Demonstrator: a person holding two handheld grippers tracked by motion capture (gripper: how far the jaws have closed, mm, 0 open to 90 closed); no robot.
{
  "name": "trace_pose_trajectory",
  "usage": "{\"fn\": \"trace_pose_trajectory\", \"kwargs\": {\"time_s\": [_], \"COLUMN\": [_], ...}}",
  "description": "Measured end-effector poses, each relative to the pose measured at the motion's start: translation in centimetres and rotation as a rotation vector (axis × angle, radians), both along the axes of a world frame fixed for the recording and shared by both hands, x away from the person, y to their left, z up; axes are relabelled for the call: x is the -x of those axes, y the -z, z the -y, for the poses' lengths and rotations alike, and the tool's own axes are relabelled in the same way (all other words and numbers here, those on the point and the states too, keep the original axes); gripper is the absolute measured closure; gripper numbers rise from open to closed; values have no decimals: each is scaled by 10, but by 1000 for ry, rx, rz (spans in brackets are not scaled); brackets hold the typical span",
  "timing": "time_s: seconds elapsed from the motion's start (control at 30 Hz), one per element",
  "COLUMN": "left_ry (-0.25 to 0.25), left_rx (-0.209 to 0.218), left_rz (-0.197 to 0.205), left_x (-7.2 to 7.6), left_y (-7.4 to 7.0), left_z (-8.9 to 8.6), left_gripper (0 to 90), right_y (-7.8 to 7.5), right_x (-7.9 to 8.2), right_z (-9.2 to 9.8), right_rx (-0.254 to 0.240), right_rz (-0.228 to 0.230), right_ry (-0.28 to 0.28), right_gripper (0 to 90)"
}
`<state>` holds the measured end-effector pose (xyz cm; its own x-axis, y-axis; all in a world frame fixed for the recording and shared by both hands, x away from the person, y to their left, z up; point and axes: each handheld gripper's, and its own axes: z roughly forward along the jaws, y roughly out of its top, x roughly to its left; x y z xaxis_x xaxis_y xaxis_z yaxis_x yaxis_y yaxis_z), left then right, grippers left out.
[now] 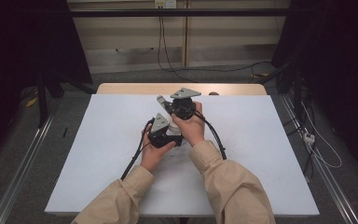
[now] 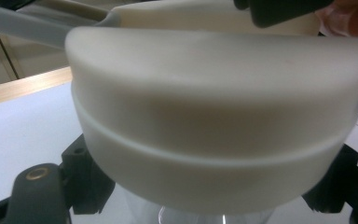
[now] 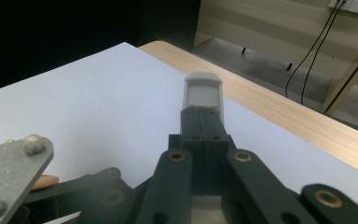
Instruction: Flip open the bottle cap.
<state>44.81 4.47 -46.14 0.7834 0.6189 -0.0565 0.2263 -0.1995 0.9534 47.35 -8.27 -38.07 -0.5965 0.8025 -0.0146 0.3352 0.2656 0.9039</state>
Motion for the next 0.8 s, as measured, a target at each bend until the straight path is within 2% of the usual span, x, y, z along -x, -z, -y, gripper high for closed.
{"fn": "trace_pose_trajectory", "kwargs": {"time_s": [0.3, 0.47, 0.5, 0.57, 0.6, 0.63, 0.73, 0.8], "left_ry": [6, 14, 10, 12, 14, 16, 8, 6], "left_rx": [-14, -1, 15, 19, 17, 8, 20, 11], "left_rz": [8, 0, -7, -15, -20, -23, -41, -44], "left_x": [0, -1, -1, -1, -1, -2, -2, -2], "left_y": [0, 0, 0, 0, 0, -1, 0, -1], "left_z": [0, -1, -1, -2, -3, -4, -6, -8], "left_gripper": [184, 182, 181, 181, 174, 174, 136, 107], "right_y": [-2, -1, -2, -2, -3, -3, -4, -5], "right_x": [1, 2, 3, 3, 5, 5, 8, 10], "right_z": [2, 6, 8, 9, 9, 9, 12, 14], "right_rx": [11, -2, -4, -6, 9, 9, 4, 1], "right_rz": [0, 10, 20, 19, 19, 19, 28, 30], "right_ry": [5, 0, 2, -7, -15, -15, -4, -1], "right_gripper": [887, 860, 827, 806, 769, 769, 687, 646]}}
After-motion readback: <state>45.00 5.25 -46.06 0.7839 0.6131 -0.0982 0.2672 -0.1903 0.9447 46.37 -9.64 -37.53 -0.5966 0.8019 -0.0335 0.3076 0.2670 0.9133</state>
